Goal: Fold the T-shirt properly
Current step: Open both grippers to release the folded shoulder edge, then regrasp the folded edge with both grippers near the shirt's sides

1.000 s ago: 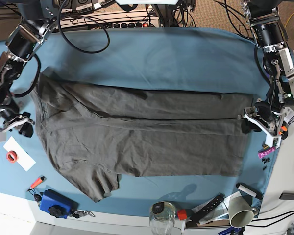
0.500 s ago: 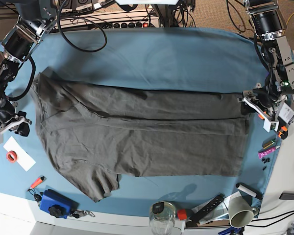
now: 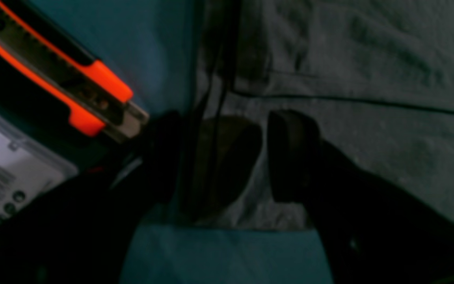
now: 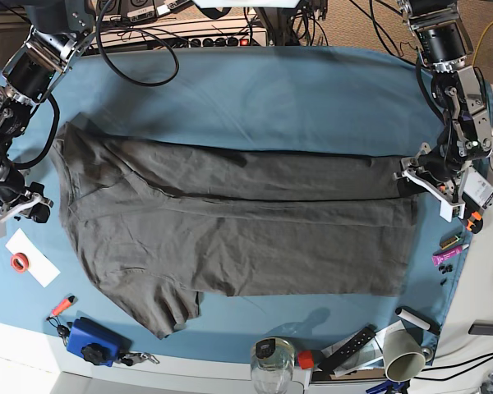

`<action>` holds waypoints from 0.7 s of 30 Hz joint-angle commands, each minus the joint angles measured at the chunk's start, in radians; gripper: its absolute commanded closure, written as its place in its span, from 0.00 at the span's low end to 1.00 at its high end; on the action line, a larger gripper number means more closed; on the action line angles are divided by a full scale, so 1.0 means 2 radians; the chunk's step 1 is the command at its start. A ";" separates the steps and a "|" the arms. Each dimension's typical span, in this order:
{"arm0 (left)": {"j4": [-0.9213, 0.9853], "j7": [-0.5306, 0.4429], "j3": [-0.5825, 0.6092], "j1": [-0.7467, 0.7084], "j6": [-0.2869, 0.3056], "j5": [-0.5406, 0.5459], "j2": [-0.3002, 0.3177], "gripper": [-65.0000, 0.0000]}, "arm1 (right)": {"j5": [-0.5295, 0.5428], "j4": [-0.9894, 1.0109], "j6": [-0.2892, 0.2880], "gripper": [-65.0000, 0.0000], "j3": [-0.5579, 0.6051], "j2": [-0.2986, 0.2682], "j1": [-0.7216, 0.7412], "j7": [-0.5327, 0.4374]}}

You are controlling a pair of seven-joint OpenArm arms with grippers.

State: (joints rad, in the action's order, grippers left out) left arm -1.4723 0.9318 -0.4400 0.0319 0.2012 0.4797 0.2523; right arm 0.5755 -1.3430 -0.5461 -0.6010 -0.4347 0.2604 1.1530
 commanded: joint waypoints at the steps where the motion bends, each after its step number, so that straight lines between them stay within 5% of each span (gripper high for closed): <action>1: 0.006 0.055 0.002 -0.006 -0.005 -0.007 -0.003 0.50 | 0.010 -0.009 0.001 0.77 -0.004 -0.014 0.011 -0.007; 5: 0.005 0.082 0.002 -0.006 -0.004 0.013 -0.003 0.63 | 0.024 -0.009 0.010 0.77 -0.005 -0.014 0.006 0.018; 15: 0.005 0.102 0.002 -0.006 0.018 0.050 -0.003 0.64 | 0.031 -0.009 0.022 0.77 -0.011 -0.014 -0.025 0.043; 21: -0.002 0.139 0.002 -0.006 0.019 0.080 -0.003 0.64 | 0.045 -0.009 0.022 0.77 -0.077 -0.014 -0.025 0.075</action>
State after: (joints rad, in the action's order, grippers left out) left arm -1.4818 1.1236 -0.4438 0.0319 0.2466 0.6739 0.2512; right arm 0.6529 -1.3430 -0.5007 -0.7521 -0.4339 0.1947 1.3140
